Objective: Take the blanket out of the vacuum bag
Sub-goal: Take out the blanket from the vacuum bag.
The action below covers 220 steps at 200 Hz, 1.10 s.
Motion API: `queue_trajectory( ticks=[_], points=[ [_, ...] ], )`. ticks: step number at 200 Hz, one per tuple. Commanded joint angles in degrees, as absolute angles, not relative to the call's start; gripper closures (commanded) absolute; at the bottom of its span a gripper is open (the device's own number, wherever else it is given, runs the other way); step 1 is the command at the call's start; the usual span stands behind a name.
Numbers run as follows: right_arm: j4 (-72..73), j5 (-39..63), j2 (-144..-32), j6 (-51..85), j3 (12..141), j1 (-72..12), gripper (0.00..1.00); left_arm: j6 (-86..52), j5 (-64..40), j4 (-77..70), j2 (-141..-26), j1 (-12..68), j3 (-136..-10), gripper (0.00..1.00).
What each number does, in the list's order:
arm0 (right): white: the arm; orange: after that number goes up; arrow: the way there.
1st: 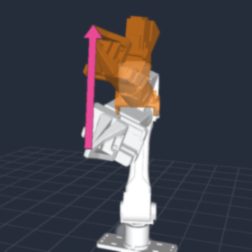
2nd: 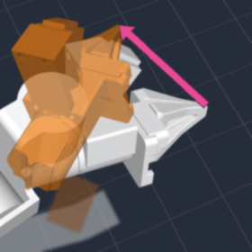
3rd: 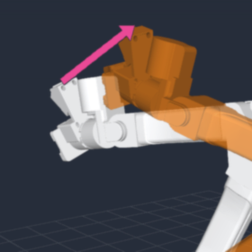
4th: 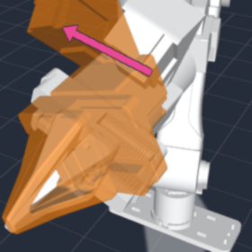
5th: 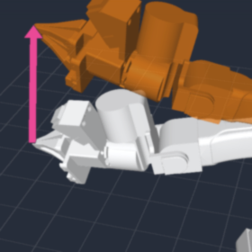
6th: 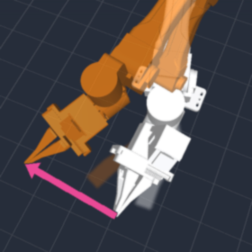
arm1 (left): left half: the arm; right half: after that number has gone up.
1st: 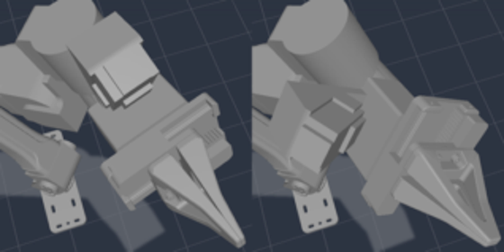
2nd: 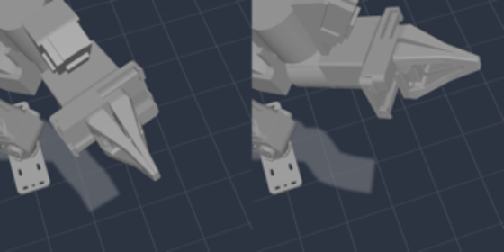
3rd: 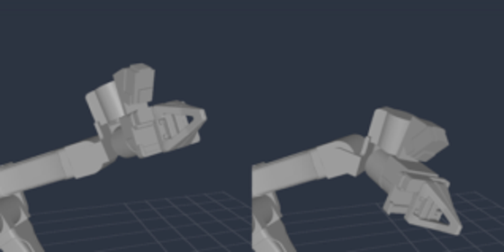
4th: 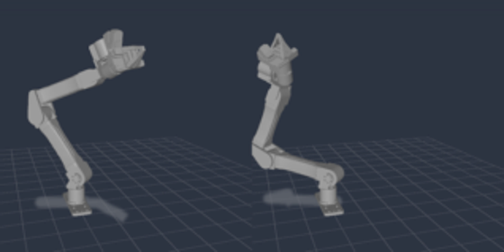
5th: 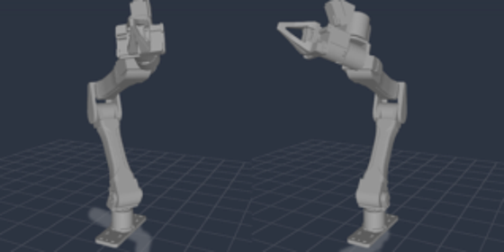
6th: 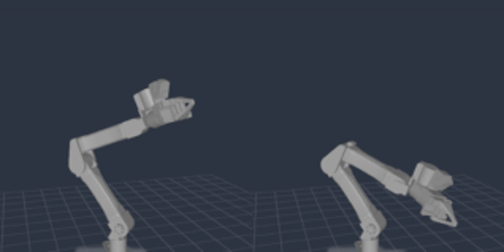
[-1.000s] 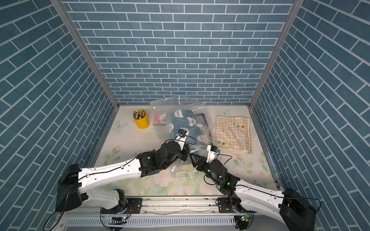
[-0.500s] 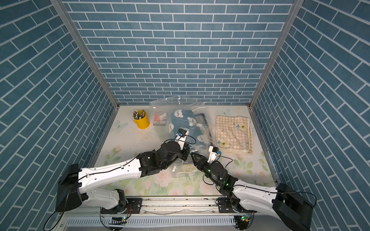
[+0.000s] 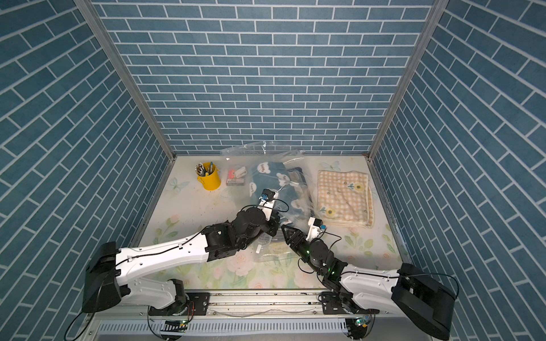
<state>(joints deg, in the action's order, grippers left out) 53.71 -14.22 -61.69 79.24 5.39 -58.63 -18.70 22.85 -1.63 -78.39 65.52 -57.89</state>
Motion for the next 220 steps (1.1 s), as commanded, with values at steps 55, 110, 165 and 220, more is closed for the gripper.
queue_trajectory(
  ticks=[55,110,165,220],
  points=[
    [69.12,-11.28,-74.76,81.04,8.22,-58.39,0.40,-20.93,21.25,-5.27,-78.17,65.48,-57.22,1.00],
    [73.43,-9.95,-80.65,79.49,11.47,-56.52,0.40,-21.09,20.92,-5.71,-78.05,65.46,-56.39,1.00],
    [68.45,-10.11,-84.01,80.50,15.55,-54.51,0.40,-20.84,20.92,-5.70,-77.78,65.48,-56.23,1.00],
    [63.19,-8.96,-80.83,80.15,17.94,-52.22,0.66,-20.25,21.61,-5.49,-77.17,65.48,-56.07,1.00]
  ],
)
